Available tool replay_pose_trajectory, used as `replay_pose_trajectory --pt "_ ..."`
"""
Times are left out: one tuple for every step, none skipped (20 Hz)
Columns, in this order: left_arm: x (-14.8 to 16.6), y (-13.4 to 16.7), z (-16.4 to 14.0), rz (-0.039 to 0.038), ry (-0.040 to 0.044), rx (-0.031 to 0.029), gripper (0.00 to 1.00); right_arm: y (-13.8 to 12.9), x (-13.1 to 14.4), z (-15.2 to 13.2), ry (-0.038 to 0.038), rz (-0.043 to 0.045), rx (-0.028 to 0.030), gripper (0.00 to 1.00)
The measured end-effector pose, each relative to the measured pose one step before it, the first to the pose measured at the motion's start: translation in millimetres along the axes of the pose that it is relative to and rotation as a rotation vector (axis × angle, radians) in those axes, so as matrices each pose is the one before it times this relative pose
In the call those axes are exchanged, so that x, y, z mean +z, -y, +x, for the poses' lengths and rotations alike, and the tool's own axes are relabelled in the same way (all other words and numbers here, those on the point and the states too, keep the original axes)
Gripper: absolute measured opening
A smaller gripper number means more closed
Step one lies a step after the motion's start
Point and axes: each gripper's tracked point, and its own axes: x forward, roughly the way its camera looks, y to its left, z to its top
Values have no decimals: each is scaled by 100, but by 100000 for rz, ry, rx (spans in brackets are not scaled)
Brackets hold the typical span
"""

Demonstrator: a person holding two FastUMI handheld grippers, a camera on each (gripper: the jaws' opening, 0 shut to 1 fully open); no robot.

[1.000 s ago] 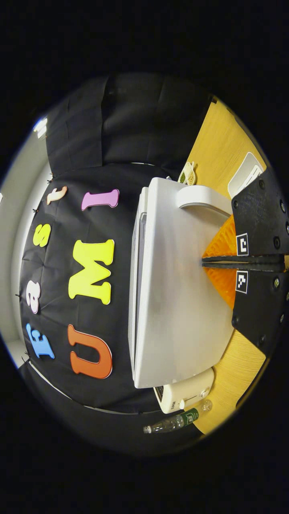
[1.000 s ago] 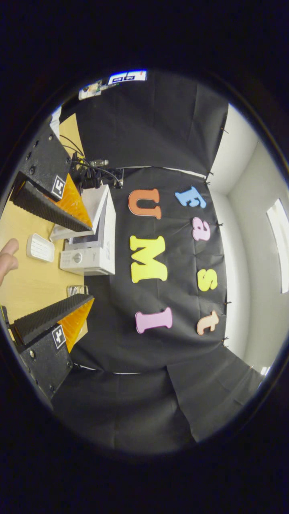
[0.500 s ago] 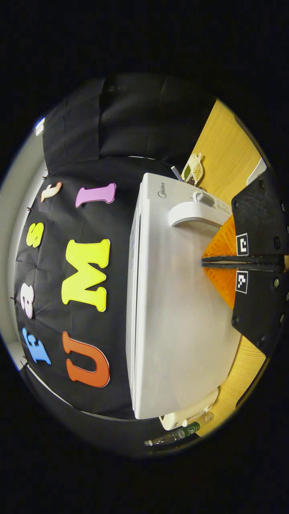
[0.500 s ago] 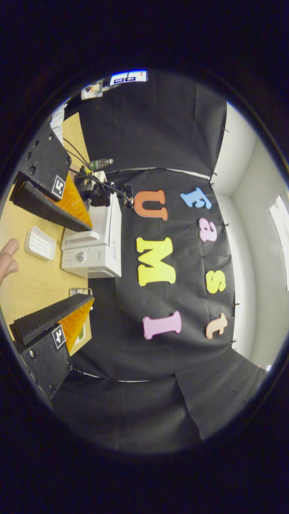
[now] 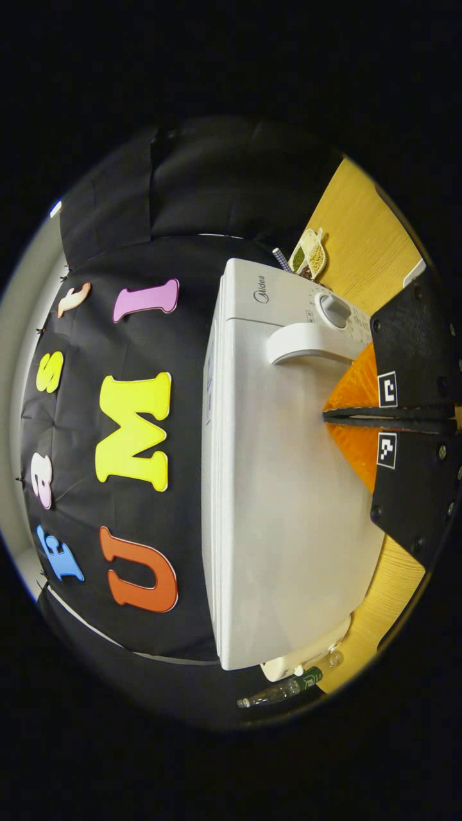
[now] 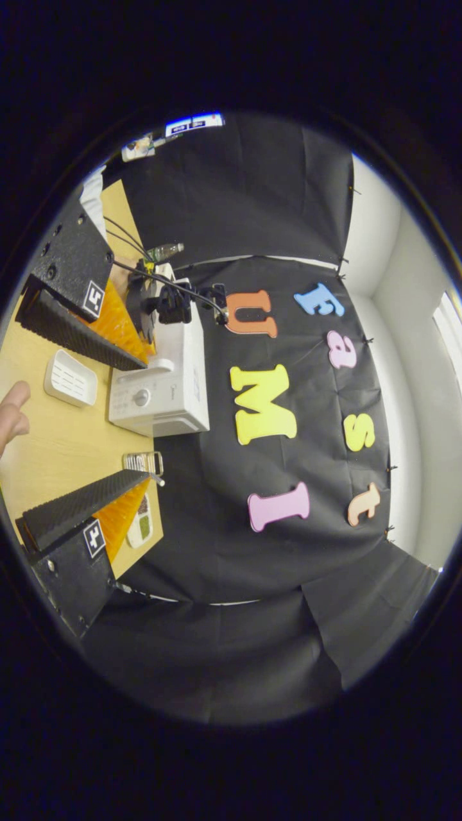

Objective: Open the microwave oven with the left hand, put the food in, and close the microwave oven.

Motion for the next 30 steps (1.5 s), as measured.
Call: replay_pose_trajectory --pt "-5 145 -24 -399 -620 -1386 0 232 83 -354 -421 -208 -1928 99" --pt "-481 395 -255 -2044 -2956 -1819 0 -9 71 -389 -161 -63 -1436 98" --pt "189 78 -890 -619 -627 41 0 -145 -54 -432 -451 30 -1089 98" --pt "647 -261 -1079 1125 1010 1007 0 -222 78 -513 88 -313 -624 98" --pt "769 42 -1320 1037 1664 -245 0 -111 136 -440 182 -675 -818 98" --pt "841 164 -1594 1226 2262 148 0 -79 205 -430 471 -862 -1253 98" --pt "1285 -284 -1530 1380 3423 2436 0 -83 218 -491 652 -744 -1272 98" --pt "1019 -301 -1730 1562 2268 2071 18 -135 325 -564 957 -285 -1093 98" --pt "712 690 -1915 -78 1231 -2293 38 -280 218 -597 692 -252 -668 98" --pt "754 464 -1804 -856 736 -1448 57 -227 309 -556 574 -608 -735 98" --pt "350 -50 -1680 -350 322 749 76 -105 183 -464 362 -463 -937 98" --pt "360 -48 -1096 -57 397 1445 95 -157 295 -769 668 -129 -589 98" --pt "373 -223 -2025 -75 75 1029 96 -285 414 -780 1191 153 -223 98" --pt "376 11 -1824 -220 335 829 95 -267 553 -731 1438 75 -151 99" --pt "283 7 -1850 -561 -33 1126 84 -149 273 -576 663 -500 -377 98" --pt "134 166 -1870 -745 -825 10 95 -70 353 -596 514 -1366 -843 98" --pt "122 299 -1844 -402 -918 167 94 -31 372 -517 531 -1682 -1187 98" --pt "465 135 -1845 218 299 426 94 -173 498 -469 838 -1062 -819 98" --pt "438 180 -1419 523 -244 1061 94 -349 530 -439 858 -158 -357 90" --pt "378 -185 -1712 204 365 1080 93 -248 529 -486 966 353 -458 98" --pt "580 72 -1691 115 1124 572 94 -121 378 -328 916 384 -690 98" --pt "795 -166 -1612 -192 2255 621 94 -162 392 -318 843 44 -627 98" --pt "828 -392 -1537 13 1936 1420 94 -168 194 -304 251 45 -514 98" --pt "659 -437 -1441 -531 866 1685 94 -281 307 -287 592 198 73 90" --pt "544 -881 -1539 789 1232 3740 93 -367 407 -247 494 351 198 98" --pt "587 -1134 -1274 1121 1153 4165 94 -388 298 -335 313 24 616 98" --pt "246 -570 -1184 1832 877 2038 94 -540 198 -217 574 -118 774 98" --pt "-49 -399 -1120 1239 -372 876 93 -421 244 -307 549 -478 510 98" --pt "-209 -322 -1184 405 318 540 93 -544 37 -316 334 -341 868 98" --pt "-36 -451 -1003 -486 1001 671 93 -728 97 -362 256 166 1570 98"
